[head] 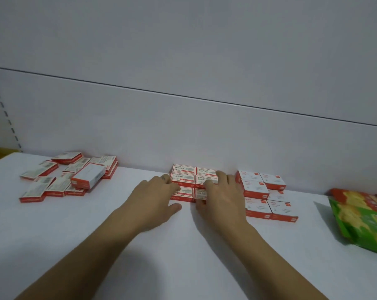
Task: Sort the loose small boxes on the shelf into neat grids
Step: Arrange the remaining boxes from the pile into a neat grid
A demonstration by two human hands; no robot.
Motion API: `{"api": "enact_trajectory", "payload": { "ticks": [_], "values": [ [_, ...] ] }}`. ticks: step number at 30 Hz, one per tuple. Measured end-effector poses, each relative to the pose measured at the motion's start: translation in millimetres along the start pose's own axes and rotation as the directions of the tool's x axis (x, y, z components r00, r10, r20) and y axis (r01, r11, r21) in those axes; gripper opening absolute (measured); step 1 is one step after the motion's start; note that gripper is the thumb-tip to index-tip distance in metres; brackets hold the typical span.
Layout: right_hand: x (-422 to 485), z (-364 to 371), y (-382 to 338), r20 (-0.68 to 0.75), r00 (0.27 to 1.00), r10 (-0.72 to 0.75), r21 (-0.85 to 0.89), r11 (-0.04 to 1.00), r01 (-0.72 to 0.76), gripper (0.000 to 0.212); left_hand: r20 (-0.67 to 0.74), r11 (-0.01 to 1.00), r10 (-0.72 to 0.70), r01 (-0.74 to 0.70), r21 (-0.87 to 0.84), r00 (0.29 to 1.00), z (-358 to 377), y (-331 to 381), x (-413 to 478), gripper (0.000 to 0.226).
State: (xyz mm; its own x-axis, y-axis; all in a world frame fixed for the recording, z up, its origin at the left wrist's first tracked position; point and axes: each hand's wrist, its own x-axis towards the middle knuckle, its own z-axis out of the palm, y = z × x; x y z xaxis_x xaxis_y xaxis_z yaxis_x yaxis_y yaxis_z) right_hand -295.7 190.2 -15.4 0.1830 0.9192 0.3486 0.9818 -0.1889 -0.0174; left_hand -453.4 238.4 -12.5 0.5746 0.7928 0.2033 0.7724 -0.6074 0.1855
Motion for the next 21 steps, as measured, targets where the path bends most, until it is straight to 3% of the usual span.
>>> {"api": "enact_trajectory", "payload": {
  "ticks": [7, 14, 21],
  "values": [
    [33.1, -31.4, -51.1, 0.029, 0.982, -0.185, 0.173, 0.969, 0.177, 0.057, -0.167, 0.993, -0.05, 0.066, 0.094, 0.985, -37.9, -37.6, -15.8, 0.044],
    [60.3, -41.6, -138.6, 0.045, 0.917, -0.396, 0.237, 0.896, 0.376, 0.058, -0.253, 0.947, -0.27, 0.304, 0.107, 0.929, -74.6, -115.4, -66.1, 0.048],
    [77.3, -35.5, -242.5, 0.069, 0.824, -0.563, 0.246, 0.81, 0.532, 0.046, -0.227, 0.823, -0.521, 0.555, 0.119, 0.823, -98.3, -181.1, -119.2, 0.056]
  ]
}}
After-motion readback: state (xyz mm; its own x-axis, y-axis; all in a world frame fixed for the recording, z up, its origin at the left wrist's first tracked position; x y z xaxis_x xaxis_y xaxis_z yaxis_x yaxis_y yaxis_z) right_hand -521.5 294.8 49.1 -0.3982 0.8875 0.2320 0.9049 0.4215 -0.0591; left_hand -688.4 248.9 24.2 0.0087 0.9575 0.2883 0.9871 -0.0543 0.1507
